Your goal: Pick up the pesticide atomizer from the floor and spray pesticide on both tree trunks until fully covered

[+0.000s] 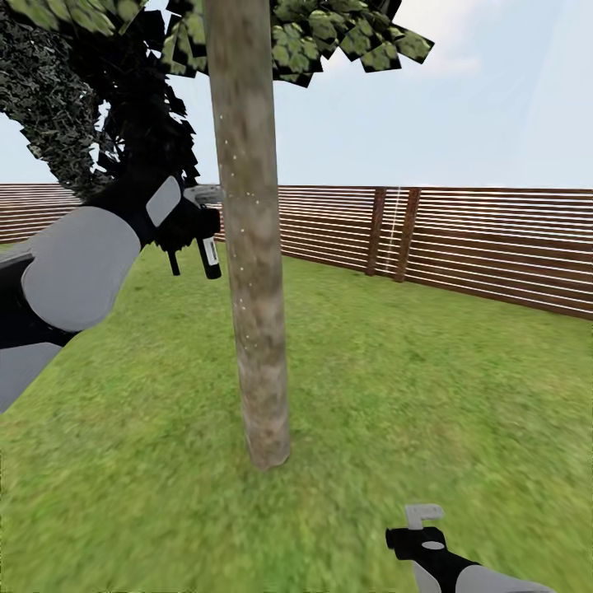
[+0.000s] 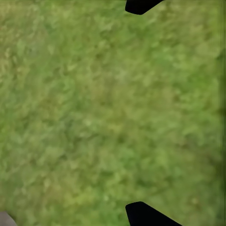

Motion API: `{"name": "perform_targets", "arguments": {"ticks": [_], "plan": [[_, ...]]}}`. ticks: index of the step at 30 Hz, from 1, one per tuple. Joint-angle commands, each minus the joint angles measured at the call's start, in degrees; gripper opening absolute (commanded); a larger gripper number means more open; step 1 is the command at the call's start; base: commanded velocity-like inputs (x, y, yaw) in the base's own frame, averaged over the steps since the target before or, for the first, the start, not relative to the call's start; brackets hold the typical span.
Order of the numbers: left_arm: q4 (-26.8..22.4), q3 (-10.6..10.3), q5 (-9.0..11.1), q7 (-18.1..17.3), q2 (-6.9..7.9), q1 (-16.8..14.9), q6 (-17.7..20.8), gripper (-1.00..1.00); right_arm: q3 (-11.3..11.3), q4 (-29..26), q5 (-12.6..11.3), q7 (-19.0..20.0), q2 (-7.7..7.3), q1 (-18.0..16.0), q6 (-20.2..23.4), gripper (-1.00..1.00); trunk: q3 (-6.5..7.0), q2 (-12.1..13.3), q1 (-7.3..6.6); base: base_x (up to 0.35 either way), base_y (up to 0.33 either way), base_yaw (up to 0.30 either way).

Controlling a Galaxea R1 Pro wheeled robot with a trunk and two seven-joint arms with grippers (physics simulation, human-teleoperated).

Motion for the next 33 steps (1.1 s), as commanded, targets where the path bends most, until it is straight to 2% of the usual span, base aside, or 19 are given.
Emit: {"name": "perform_targets", "arguments": {"ticks": [1,5,6,8,13,17,21,24,27,30,33], "plan": [[-0.07,0.32,-0.6,-0.32,-0.02,-0.02,0.13,-1.0,0.13,0.26,0.25,-0.2,0.0,-0.12,-0.38,1.0,-0.1,-0.08,0.01,-0.074,0.0,0.0],[1.53,0.38,-0.48,-0.35,-0.18,0.15,-3.46,-1.0,0.13,0.26,0.25,-0.2,0.0,-0.12,-0.38,1.0,-0.1,-0.08,0.01,-0.025,0.0,0.0],[4.8,0.4,-0.4,-0.39,-0.61,0.17,-6.74,-1.0,0.13,0.26,0.25,-0.2,0.0,-0.12,-0.38,1.0,-0.1,-0.08,0.01,-0.003,0.0,0.0],[6.4,0.45,-0.36,-0.4,-1.51,0.29,-10.38,-1.0,0.13,0.27,0.25,-0.2,0.0,-0.12,-0.38,1.0,-0.1,-0.08,0.01,-0.002,0.0,0.0],[7.44,0.46,-0.34,-0.41,-2.97,2.91,-13.31,-1.0,0.13,0.26,0.25,-0.2,0.0,-0.12,-0.38,1.0,-0.1,-0.08,0.01,0.0,0.0,0.0],[7.5,0.49,-0.38,-0.41,-3.15,5.05,-15.65,-1.0,0.13,0.26,0.25,-0.2,0.0,-0.12,-0.38,1.0,-0.1,-0.08,0.01,0.0,0.0,0.0],[7.51,0.5,-0.42,-0.41,-3.19,9.6,-17.4,-1.0,0.13,0.27,0.25,-0.2,0.0,-0.12,-0.38,1.0,-0.1,-0.08,0.01,0.0,0.0,0.0],[7.52,0.5,-0.43,-0.41,-3.19,13.77,-21.22,-1.0,0.13,0.3,0.28,-0.2,0.0,-0.12,-0.38,1.0,-0.1,-0.08,0.01,0.0,0.0,0.0],[7.52,0.5,-0.43,-0.41,-3.19,18.22,-23.35,-1.0,0.13,0.27,0.29,-0.2,0.0,-0.12,-0.38,1.0,-0.1,-0.08,0.01,0.0,0.0,0.0],[7.52,0.5,-0.43,-0.41,-3.19,22.9,-28.85,-1.0,0.13,0.27,0.28,-0.2,0.0,-0.12,-0.38,1.0,-0.1,-0.08,0.01,0.0,0.0,0.0],[7.53,0.5,-0.43,-0.41,-3.21,26.41,-30.62,-1.0,0.13,0.26,0.31,-0.2,0.0,-0.12,-0.38,1.0,-0.1,-0.08,0.01,0.0,0.0,0.0]]}}
